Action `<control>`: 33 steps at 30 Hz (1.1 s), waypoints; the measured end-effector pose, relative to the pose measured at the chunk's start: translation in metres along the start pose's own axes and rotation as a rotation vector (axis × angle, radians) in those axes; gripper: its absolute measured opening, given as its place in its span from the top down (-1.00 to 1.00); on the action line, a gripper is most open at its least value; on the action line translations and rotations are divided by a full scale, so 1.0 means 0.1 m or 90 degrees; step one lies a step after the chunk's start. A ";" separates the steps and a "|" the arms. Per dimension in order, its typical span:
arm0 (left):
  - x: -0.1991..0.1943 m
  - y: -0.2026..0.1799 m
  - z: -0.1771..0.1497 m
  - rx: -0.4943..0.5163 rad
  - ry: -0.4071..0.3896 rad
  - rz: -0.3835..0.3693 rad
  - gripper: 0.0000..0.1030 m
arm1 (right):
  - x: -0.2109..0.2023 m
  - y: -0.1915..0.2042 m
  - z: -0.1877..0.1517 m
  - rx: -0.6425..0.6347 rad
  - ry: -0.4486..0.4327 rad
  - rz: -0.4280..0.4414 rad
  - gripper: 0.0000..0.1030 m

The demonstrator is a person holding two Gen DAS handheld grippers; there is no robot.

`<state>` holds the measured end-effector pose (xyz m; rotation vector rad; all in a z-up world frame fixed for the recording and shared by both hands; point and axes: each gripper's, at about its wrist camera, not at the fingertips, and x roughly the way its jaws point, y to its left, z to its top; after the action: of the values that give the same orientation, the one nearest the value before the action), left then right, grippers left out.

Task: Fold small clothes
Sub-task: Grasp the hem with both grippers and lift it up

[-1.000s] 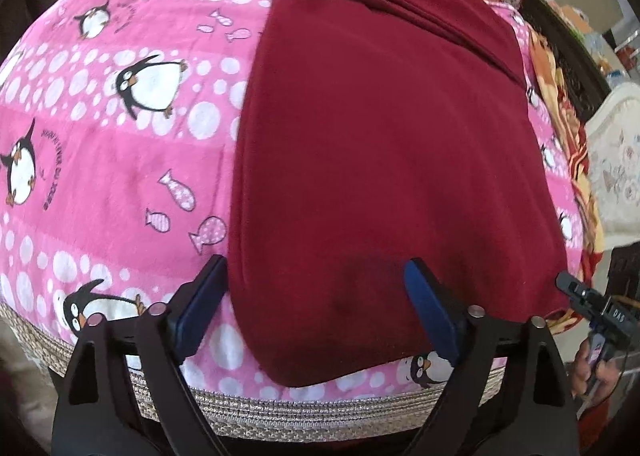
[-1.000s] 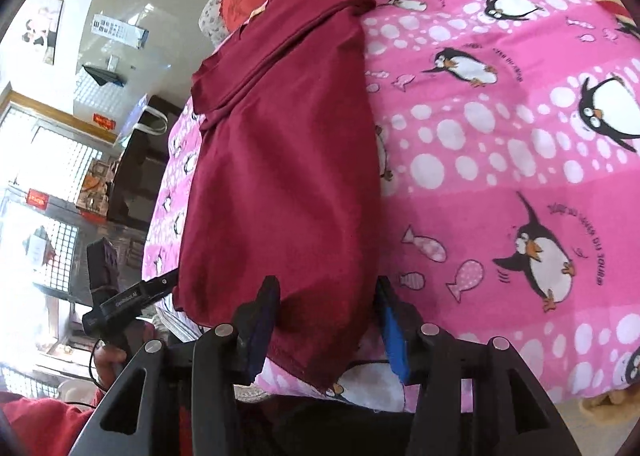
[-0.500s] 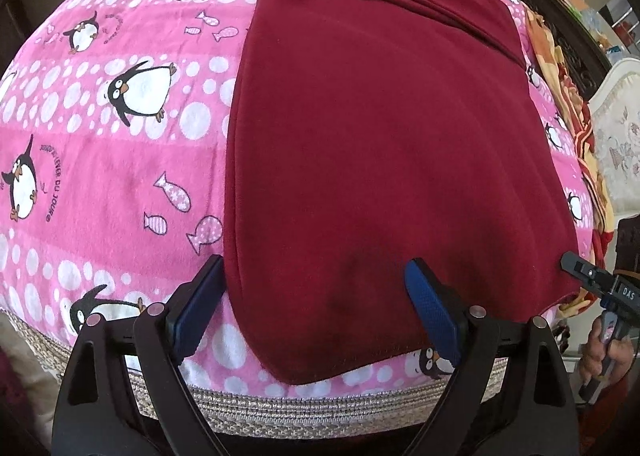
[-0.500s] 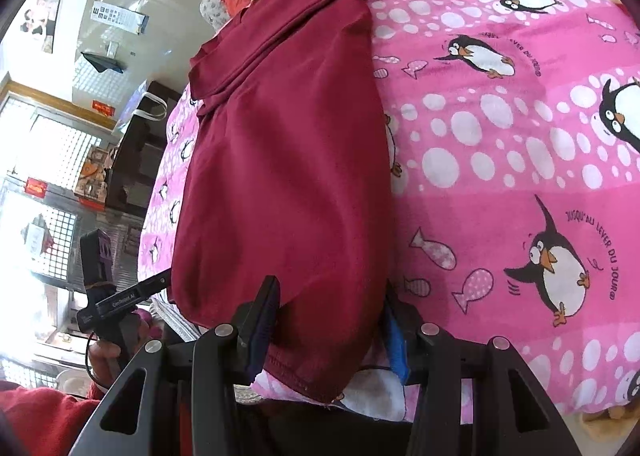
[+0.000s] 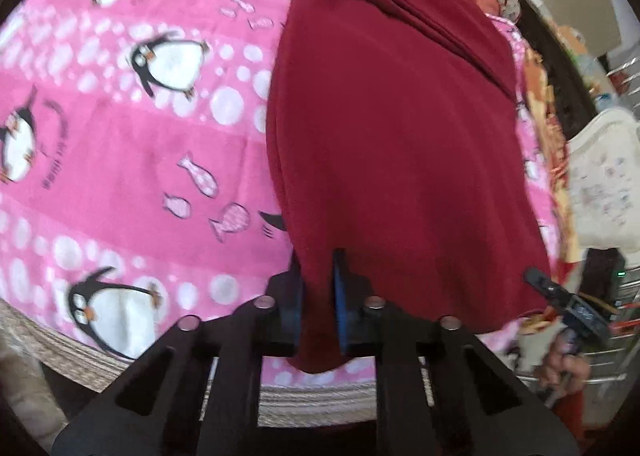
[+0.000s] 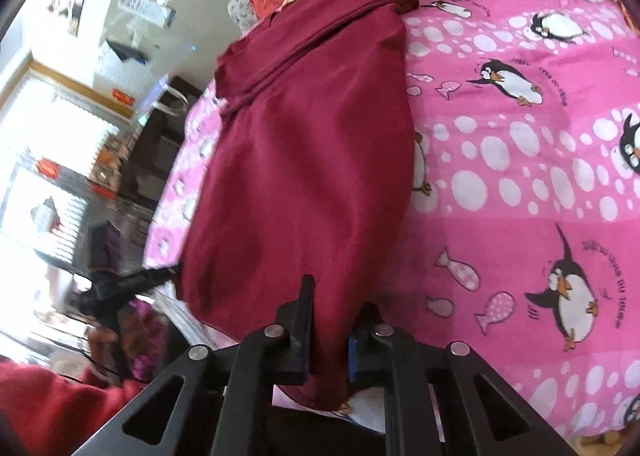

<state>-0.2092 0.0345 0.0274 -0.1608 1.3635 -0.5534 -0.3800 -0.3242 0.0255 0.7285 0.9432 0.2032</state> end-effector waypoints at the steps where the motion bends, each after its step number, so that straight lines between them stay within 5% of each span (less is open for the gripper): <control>1: -0.01 0.00 0.01 0.001 0.000 0.000 0.83 | -0.03 0.01 0.03 0.005 -0.006 0.019 0.79; 8: -0.22 -0.08 0.17 0.006 -0.032 -0.034 0.86 | -0.26 0.20 0.27 -0.009 -0.058 0.090 0.79; 14: -0.49 -0.24 0.60 0.014 -0.118 -0.065 0.86 | -0.31 0.32 0.68 -0.014 -0.118 0.124 0.79; 25: -0.67 -0.67 1.98 0.049 -0.277 -0.057 0.86 | -0.28 0.45 1.86 -0.033 -0.248 0.112 0.80; 33: -0.26 -0.74 3.00 0.029 -0.279 0.004 0.86 | 0.04 0.25 2.96 0.003 -0.250 0.041 0.80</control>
<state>0.0535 -0.0789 0.1463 -0.2262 0.9245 -0.5088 -0.1387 -0.4453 0.1488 0.7692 0.5464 0.1090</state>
